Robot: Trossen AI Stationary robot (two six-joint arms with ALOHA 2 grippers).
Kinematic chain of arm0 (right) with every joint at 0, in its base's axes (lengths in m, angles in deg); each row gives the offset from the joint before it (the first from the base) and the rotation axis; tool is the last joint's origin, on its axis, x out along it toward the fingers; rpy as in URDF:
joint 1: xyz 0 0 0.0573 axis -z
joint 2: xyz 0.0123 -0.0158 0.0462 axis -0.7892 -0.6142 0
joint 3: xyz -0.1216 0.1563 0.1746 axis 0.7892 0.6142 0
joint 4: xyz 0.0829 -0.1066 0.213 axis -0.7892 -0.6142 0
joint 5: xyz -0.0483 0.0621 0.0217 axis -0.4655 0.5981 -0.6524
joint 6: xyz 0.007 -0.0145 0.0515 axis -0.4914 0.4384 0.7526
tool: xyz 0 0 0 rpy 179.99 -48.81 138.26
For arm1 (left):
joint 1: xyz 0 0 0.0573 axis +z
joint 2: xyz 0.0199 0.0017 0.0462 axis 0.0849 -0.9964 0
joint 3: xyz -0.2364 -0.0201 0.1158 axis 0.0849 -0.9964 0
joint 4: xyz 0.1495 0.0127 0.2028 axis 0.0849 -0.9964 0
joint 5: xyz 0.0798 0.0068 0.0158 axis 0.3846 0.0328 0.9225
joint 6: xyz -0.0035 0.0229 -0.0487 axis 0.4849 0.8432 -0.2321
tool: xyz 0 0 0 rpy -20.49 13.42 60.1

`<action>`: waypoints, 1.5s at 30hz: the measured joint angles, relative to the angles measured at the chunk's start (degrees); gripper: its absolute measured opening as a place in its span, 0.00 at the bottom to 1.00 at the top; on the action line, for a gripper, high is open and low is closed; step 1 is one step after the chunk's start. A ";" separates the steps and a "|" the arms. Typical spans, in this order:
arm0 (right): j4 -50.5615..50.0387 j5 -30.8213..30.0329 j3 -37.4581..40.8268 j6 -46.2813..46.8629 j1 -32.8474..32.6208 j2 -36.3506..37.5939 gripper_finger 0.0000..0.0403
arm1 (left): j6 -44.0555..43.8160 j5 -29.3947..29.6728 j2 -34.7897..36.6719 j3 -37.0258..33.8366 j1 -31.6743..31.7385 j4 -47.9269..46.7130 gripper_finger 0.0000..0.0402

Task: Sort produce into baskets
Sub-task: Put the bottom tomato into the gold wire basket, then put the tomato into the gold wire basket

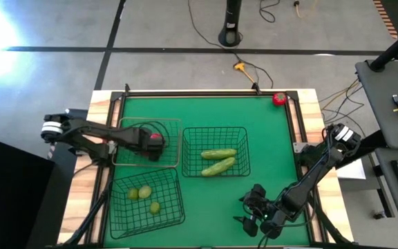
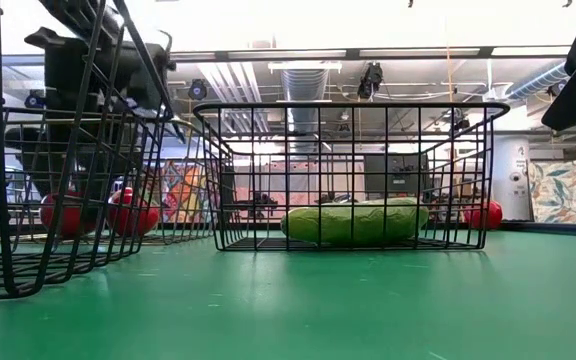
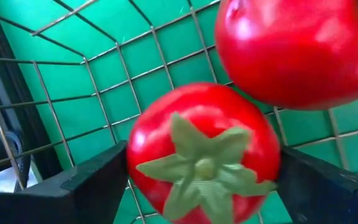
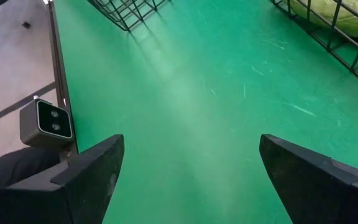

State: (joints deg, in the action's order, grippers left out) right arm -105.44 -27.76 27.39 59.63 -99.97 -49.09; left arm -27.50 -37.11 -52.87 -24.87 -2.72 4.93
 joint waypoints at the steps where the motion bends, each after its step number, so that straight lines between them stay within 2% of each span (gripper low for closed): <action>1: 0.04 0.00 0.00 0.00 0.00 0.00 0.91 | 0.00 0.05 -0.87 0.00 0.00 -0.02 0.86; 13: 0.04 0.07 0.00 -0.04 0.17 0.00 0.91 | 0.00 0.08 -8.78 2.99 0.00 -4.25 0.87; 27: 0.00 1.04 0.00 -0.19 0.27 0.03 0.91 | 3.43 -0.84 -9.40 9.56 -0.26 -10.54 0.87; 30: -0.30 3.89 -0.08 0.42 0.59 0.95 0.91 | 3.58 -0.93 -9.24 12.20 -1.07 -14.37 0.87; 32: -2.53 8.77 -1.60 0.42 1.25 2.38 0.91 | 3.61 -0.86 -9.24 14.23 -2.09 -17.32 0.87; 34: -6.15 13.41 -4.14 0.09 2.08 4.15 0.91 | 4.03 -0.37 -9.16 16.65 -3.36 -19.52 0.87; 36: -11.84 15.21 -7.64 -1.13 2.72 5.81 0.91 | 4.75 0.04 -8.88 18.98 -4.78 -20.53 0.87; 39: -22.58 13.02 -13.80 -5.12 3.88 7.66 0.91 | 5.57 2.09 -8.42 22.83 -7.32 -20.49 0.87; 45: -37.88 -0.81 -26.73 -12.87 7.25 10.31 0.91 | 5.79 11.18 -8.32 29.52 -14.24 -21.74 0.87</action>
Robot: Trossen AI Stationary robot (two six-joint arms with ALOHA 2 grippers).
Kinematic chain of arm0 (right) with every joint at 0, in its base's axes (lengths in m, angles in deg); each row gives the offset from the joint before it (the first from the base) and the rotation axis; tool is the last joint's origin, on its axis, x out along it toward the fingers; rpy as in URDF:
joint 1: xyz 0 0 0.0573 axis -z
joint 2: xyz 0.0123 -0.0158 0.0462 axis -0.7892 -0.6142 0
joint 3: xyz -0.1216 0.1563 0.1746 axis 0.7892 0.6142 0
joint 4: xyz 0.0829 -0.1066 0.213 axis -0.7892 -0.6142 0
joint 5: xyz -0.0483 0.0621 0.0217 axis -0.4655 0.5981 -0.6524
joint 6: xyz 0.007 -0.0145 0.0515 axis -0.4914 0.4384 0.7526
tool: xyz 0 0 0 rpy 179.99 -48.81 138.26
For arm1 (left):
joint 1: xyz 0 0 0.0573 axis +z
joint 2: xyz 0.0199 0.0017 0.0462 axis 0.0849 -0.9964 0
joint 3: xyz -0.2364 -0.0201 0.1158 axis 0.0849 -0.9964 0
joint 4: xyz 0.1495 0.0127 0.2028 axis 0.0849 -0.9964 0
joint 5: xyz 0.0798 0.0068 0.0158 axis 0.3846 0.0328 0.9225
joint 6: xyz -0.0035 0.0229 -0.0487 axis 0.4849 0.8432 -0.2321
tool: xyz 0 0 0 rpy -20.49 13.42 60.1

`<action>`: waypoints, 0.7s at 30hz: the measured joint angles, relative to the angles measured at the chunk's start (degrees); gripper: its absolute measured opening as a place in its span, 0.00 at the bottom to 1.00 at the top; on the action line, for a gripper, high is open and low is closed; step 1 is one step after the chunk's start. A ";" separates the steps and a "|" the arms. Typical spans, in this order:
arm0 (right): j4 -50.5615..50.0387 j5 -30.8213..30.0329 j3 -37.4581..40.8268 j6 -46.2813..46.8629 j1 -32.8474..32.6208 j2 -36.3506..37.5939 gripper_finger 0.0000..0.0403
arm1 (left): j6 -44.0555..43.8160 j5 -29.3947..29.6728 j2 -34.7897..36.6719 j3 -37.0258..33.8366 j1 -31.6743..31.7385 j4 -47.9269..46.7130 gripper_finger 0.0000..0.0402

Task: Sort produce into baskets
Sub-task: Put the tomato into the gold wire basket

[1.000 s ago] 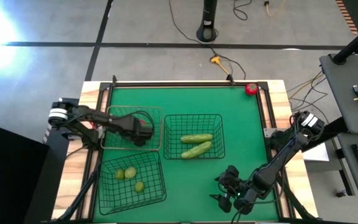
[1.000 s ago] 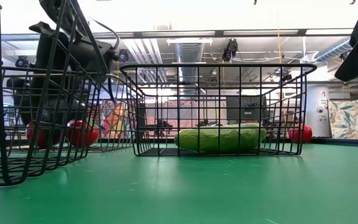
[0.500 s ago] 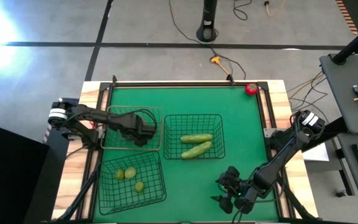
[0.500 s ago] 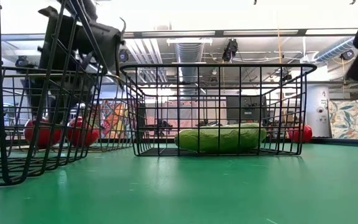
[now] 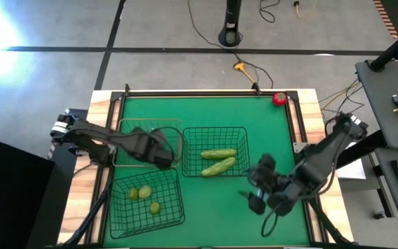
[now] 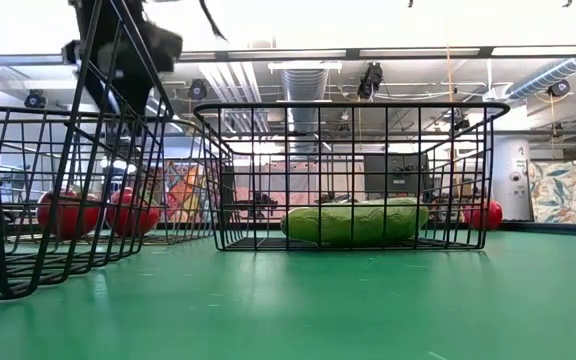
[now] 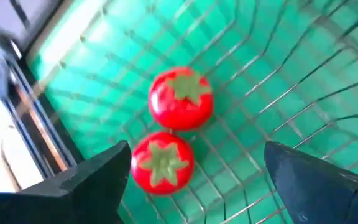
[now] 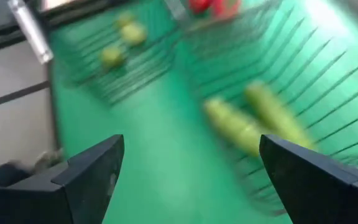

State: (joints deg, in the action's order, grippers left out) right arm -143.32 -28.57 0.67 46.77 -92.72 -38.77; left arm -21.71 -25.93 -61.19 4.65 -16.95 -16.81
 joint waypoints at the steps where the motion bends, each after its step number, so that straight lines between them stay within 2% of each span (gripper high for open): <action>1: -2.35 -1.75 -1.98 -1.49 0.56 0.13 0.91 | 0.14 1.72 0.00 0.72 -1.15 -0.42 0.87; 3: -7.03 -4.50 -5.37 -2.92 2.05 0.22 0.91 | 0.38 4.28 0.00 2.05 -3.15 -1.61 0.87; 6: -14.00 -6.45 -8.74 0.52 4.97 0.17 0.91 | -1.68 6.86 0.00 3.21 -6.00 -3.29 0.87; 12: -29.55 0.29 -10.67 0.95 15.03 -0.11 0.91 | -10.10 12.66 0.59 3.83 -11.30 -9.50 0.87; 14: -34.03 1.50 -10.18 0.80 20.44 -0.08 0.91 | -11.94 14.92 1.14 3.79 -12.66 -11.07 0.87; 18: -30.88 6.30 -7.32 -5.27 34.72 1.67 0.91 | -11.56 17.19 2.73 3.37 -14.57 -10.78 0.87; 21: -32.12 8.42 -6.40 -10.56 47.40 1.41 0.91 | -11.36 17.54 3.94 2.76 -15.03 -10.81 0.87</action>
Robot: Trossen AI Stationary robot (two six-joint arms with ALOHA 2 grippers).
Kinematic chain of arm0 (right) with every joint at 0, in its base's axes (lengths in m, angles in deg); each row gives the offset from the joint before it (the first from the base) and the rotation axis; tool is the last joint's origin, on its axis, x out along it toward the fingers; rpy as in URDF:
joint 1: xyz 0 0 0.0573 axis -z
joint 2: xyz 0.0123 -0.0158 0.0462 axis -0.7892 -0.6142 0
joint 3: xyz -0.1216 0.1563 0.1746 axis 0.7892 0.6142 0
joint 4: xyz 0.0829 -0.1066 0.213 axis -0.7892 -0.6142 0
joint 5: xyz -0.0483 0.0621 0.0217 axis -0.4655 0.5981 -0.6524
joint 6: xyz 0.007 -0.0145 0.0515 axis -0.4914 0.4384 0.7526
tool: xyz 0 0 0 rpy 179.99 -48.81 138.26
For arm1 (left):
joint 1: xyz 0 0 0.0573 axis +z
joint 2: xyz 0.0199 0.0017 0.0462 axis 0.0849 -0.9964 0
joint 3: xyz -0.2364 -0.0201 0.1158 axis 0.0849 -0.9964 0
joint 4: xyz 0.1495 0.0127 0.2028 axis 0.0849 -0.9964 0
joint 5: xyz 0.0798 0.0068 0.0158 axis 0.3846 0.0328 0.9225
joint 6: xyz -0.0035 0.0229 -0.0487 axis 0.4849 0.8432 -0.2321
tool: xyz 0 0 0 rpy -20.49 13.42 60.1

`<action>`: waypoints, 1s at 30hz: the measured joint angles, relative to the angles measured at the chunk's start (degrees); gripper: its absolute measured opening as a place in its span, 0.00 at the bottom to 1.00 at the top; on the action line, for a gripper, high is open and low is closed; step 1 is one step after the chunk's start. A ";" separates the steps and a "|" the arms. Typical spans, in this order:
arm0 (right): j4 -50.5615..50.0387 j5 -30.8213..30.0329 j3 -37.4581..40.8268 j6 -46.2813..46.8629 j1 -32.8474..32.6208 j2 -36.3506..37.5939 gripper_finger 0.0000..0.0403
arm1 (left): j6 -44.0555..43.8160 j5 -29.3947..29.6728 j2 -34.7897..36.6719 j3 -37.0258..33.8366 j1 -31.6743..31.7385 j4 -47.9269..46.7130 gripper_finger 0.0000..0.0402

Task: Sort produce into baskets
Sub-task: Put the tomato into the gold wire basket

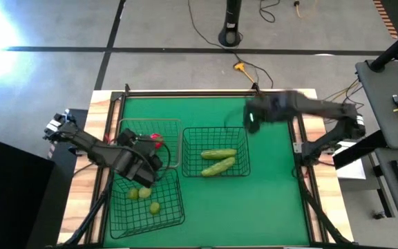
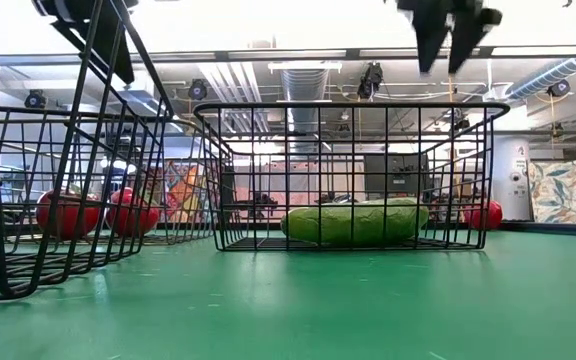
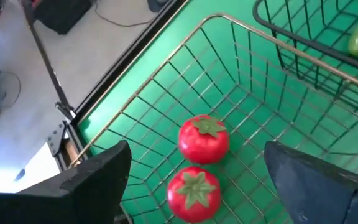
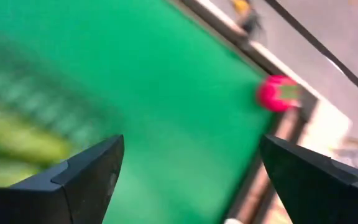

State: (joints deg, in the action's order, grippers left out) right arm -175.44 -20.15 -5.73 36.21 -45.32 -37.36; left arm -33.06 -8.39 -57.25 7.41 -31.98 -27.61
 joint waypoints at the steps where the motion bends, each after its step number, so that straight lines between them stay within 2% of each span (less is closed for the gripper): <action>1: 0.20 -0.04 0.29 -2.10 4.15 -0.39 0.91 | 0.01 0.36 0.41 -0.32 -0.04 0.03 0.87; 4: 1.60 0.17 1.42 -9.53 15.91 -1.30 0.91 | 0.10 1.55 1.67 -2.24 -0.24 0.04 0.87; 9: 10.52 6.34 6.06 -21.85 31.03 -2.46 0.91 | -0.94 1.27 4.09 -7.26 -0.24 0.21 0.87; 15: 19.56 7.16 14.28 -24.30 44.12 -4.09 0.91 | -5.11 2.60 7.37 -12.89 -0.23 0.39 0.87; 19: 22.73 7.91 18.41 -21.37 47.97 -6.13 0.91 | -5.12 1.71 9.32 -14.12 -0.22 0.62 0.87; 25: 25.94 7.63 18.41 -17.24 49.07 -11.64 0.91 | -7.84 1.07 11.28 -14.29 -0.11 0.92 0.87; 30: 25.64 6.49 16.12 -17.76 51.05 -17.32 0.91 | -2.76 1.36 12.97 -15.05 0.20 0.05 0.87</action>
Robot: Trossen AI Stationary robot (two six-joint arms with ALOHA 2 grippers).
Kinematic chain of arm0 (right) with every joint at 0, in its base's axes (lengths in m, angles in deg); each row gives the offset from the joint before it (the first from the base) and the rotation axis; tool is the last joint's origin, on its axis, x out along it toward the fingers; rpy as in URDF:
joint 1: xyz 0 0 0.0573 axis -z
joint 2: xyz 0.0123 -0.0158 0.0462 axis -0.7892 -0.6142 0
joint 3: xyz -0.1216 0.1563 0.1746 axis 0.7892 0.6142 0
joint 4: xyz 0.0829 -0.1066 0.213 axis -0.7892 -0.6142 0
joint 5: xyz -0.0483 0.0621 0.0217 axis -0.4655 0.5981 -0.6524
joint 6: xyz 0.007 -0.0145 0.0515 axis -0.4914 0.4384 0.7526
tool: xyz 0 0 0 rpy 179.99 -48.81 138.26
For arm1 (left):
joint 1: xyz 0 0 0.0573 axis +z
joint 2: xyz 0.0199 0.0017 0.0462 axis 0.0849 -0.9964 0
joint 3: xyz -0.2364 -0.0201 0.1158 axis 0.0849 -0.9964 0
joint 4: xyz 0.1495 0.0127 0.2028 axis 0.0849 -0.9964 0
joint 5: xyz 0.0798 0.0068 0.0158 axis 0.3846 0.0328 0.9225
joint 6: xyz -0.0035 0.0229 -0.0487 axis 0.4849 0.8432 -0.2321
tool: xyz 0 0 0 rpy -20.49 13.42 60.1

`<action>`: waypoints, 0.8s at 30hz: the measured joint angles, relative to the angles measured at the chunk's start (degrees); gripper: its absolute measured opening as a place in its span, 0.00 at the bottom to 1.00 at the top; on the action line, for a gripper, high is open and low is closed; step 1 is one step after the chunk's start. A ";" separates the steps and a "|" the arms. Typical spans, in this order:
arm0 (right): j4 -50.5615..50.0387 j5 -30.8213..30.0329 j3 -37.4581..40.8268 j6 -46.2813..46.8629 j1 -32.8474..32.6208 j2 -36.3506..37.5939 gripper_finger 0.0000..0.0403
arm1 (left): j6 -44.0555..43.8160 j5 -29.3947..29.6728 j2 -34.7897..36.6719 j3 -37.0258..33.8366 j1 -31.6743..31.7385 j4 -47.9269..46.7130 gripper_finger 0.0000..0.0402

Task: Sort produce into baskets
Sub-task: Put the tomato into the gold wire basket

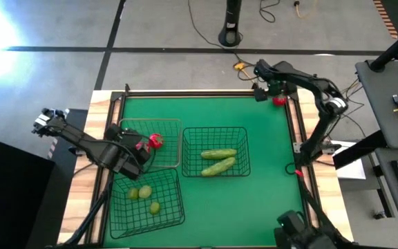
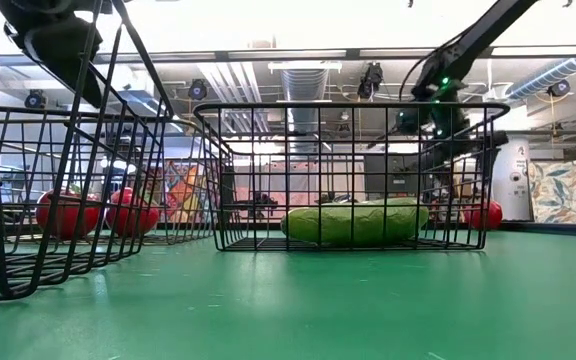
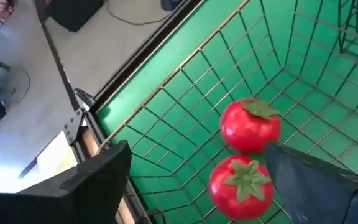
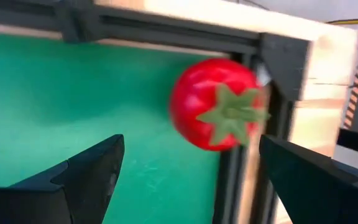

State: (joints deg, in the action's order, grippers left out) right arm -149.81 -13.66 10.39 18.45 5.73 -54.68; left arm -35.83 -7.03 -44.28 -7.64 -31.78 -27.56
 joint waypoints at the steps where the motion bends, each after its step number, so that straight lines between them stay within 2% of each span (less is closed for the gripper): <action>1: 0.00 0.30 -0.41 -0.03 0.31 -1.15 0.91 | 0.27 0.00 0.31 -0.16 0.19 -0.02 0.87; 6: -1.23 0.09 -4.33 0.97 2.08 -5.62 0.91 | 1.46 3.02 1.93 -1.27 0.54 0.01 0.87; 12: -5.65 0.04 -10.55 7.09 3.29 -10.87 0.91 | 3.35 7.59 4.42 -1.68 0.54 -0.01 0.87; 19: -8.86 -4.31 -13.24 10.56 3.63 -14.71 0.90 | 4.13 7.02 9.08 -1.68 0.54 -0.01 0.87; 24: -10.26 -5.39 -13.40 14.77 3.55 -15.60 0.84 | 3.47 5.14 13.39 -3.83 0.45 0.14 0.87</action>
State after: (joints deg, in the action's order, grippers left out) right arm -160.07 -19.05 -3.02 33.22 9.28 -70.28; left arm -32.36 -1.89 -30.89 -11.47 -31.33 -27.42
